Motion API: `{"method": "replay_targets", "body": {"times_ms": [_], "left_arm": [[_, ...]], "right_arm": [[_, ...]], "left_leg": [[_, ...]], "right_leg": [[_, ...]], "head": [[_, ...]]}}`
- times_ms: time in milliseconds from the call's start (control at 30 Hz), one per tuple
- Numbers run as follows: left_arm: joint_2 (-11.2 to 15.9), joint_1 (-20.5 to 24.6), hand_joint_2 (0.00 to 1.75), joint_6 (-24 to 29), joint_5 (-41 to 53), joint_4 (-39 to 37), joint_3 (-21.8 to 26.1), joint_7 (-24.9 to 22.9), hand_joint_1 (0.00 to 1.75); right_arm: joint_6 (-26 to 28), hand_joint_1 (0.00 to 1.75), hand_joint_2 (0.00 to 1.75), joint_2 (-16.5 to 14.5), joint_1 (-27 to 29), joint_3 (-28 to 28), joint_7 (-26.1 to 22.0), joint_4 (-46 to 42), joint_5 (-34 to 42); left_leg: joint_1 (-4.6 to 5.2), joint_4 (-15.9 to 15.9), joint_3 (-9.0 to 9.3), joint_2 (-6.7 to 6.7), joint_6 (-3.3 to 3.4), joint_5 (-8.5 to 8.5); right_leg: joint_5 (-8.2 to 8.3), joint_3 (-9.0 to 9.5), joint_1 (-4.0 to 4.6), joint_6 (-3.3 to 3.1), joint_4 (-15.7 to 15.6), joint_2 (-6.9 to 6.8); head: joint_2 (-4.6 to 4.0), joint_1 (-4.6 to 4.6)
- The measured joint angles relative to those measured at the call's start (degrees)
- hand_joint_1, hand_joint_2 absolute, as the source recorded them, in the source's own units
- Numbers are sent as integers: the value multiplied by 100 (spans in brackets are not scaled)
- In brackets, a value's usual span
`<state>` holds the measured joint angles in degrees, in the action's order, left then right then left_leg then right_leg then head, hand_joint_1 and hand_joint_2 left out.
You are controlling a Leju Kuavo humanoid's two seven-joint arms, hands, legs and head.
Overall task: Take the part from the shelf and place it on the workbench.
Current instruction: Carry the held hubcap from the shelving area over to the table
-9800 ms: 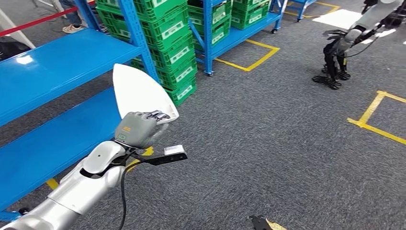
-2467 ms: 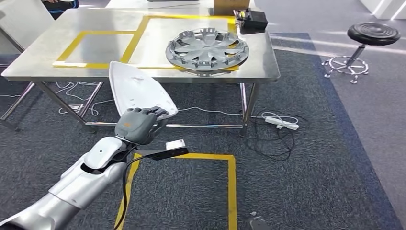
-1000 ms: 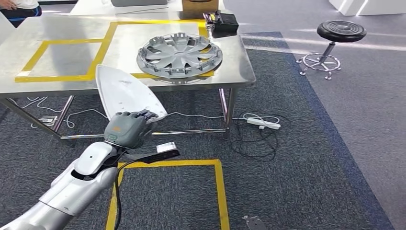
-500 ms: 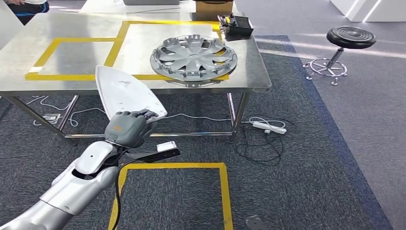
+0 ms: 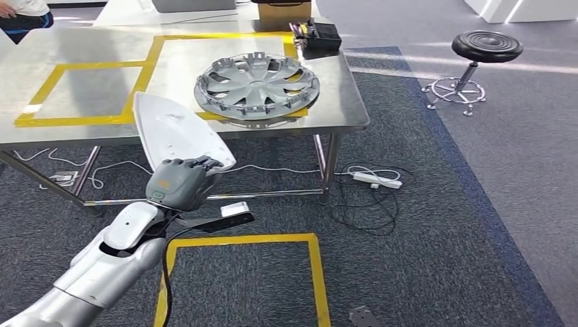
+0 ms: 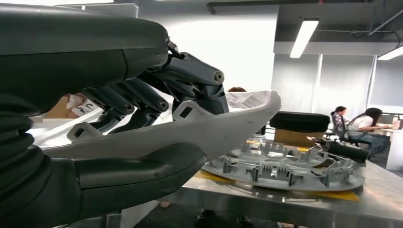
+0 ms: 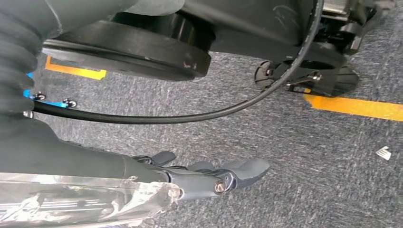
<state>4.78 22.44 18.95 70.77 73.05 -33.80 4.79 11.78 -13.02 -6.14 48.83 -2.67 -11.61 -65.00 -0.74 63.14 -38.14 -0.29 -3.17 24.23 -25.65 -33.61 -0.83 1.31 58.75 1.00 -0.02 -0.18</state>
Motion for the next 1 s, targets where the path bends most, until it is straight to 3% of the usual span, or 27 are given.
{"method": "replay_targets", "body": {"times_ms": [67,200,267,333,367,400,433,500,533,600,700,733,833,867,900,933,1000], "left_arm": [[-4,9,175,-1,1,0,-1,0,175],[-1,9,175,-4,4,0,-2,0,175],[-6,16,175,-4,5,0,-2,0,175],[-7,15,175,-6,7,0,-5,0,175],[-7,13,175,-7,7,0,-8,0,175],[-7,12,175,-9,7,0,-10,0,175],[-7,12,175,-10,7,0,-11,0,175],[-7,15,175,-13,7,0,-13,0,175],[-4,21,175,-15,9,0,-14,0,175],[1,31,175,-20,14,0,-15,0,175],[-2,40,175,-22,23,3,-16,0,175],[-4,49,175,-22,24,5,-15,0,175],[-1,52,175,-24,30,5,-14,0,175],[0,41,175,-25,34,4,-15,0,175],[1,30,175,-26,39,4,-15,0,175],[1,24,175,-26,45,4,-15,0,175],[3,22,175,-26,50,4,-14,0,175]], "right_arm": [[1,0,175,1,-4,-1,0,0,0],[1,0,175,2,-1,-1,0,0,0],[-1,0,175,2,-6,-1,-1,0,1],[-4,0,175,2,-23,-1,-16,0,7],[-5,0,175,2,-37,-1,-21,0,9],[-5,0,175,2,-50,-1,-25,0,9],[-5,0,175,2,-58,0,-19,0,8],[-5,0,175,3,-45,1,-7,1,5],[-5,0,175,3,-37,1,-4,1,5],[-8,0,175,1,-29,0,-3,2,5],[-5,0,175,-1,-8,-1,-4,1,4],[-4,0,175,-1,-5,-1,-5,1,3],[-4,0,175,-1,-13,-1,-7,0,3],[-4,0,175,-1,-9,-1,-7,0,3],[-4,0,175,-1,-3,-1,-7,0,3],[-4,0,175,-1,1,-1,-7,0,3],[-4,0,175,0,7,-1,-7,0,2]], "left_leg": [[-1,-463,206,-3,51,-113],[5,-548,259,-12,255,-29],[3,-554,292,-10,324,-7],[21,-553,313,-9,362,22],[30,-552,329,-8,372,38],[37,-552,356,-10,376,58],[40,-551,397,-14,373,84],[49,-552,496,-27,349,151],[58,-546,527,-34,326,180],[71,-549,537,-38,268,203],[55,-531,528,-27,164,250],[51,-397,464,-24,126,330],[36,597,-93,-21,44,749],[27,891,-285,-21,28,810],[18,1010,-396,-20,15,757],[7,912,-395,-19,6,587],[-17,251,-139,-9,-12,93]], "right_leg": [[-39,9,19,62,12,12],[-116,-6,16,171,57,-17],[-360,-259,14,210,565,-44],[-662,-708,17,217,1378,-53],[-705,-875,20,212,1640,-53],[-628,-937,24,198,1690,-53],[-435,-874,29,177,1494,-52],[33,-540,45,123,733,-53],[158,-374,54,103,378,-55],[168,-233,72,78,90,-48],[147,-191,57,15,17,-29],[143,-162,44,-12,-10,-30],[103,-101,27,-75,-39,-41],[86,-87,25,-83,-39,-42],[68,-69,21,-81,-38,-39],[47,-41,14,-71,-38,-32],[-6,31,-2,-26,-36,-14]], "head": [[0,-10],[0,17],[0,52],[0,77],[0,78],[0,81],[0,81],[0,84],[0,86],[0,80],[0,67],[0,56],[0,31],[0,33],[0,33],[0,31],[0,27]]}}
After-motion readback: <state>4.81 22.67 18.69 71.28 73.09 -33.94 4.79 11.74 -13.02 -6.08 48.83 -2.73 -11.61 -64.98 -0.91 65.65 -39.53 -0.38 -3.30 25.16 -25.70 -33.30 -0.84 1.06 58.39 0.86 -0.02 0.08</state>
